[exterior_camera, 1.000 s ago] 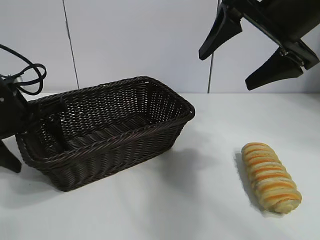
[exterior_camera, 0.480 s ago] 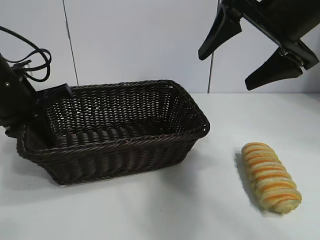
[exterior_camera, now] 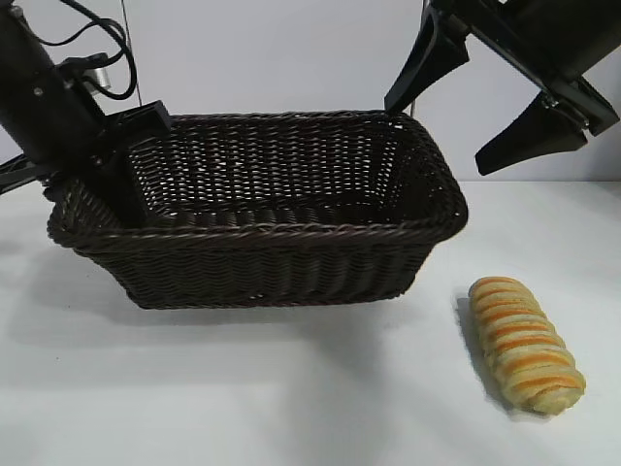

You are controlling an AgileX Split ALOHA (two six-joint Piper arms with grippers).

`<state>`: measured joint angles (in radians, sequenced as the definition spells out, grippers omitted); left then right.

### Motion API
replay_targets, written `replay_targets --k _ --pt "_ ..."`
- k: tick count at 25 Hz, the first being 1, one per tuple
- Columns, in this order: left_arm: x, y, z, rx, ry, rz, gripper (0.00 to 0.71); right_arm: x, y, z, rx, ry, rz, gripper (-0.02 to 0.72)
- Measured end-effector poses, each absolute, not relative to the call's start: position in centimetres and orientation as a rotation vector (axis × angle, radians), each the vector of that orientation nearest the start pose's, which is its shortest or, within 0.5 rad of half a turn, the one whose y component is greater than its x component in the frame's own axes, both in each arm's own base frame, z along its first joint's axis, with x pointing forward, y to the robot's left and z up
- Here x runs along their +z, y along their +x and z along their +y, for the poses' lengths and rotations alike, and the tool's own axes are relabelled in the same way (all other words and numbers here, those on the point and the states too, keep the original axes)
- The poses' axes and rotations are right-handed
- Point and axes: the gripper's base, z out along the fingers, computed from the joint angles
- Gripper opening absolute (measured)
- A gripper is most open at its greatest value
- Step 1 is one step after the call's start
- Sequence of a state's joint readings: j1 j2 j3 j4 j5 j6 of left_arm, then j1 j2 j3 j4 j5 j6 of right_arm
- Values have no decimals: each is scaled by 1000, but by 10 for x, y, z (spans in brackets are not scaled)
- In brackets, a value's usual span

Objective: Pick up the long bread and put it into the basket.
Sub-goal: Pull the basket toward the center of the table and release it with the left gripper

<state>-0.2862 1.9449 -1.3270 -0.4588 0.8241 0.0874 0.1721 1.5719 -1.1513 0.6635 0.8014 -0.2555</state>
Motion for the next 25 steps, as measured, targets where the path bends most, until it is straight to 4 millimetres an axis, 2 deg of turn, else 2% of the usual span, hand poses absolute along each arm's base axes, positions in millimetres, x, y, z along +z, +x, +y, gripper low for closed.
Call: replay_targets --k 6,22,24,25 --pt "154 372 -138 -534 124 2941 102 275 314 96 747 -83 2605 695" --pt "149 375 -138 -520 121 2922 106 274 314 96 747 -85 2607 695" --pt "149 375 -138 -524 117 2922 144 275 314 96 747 -85 2605 695" --pt "149 375 -139 -529 113 2923 192 275 314 96 747 -86 2604 695"
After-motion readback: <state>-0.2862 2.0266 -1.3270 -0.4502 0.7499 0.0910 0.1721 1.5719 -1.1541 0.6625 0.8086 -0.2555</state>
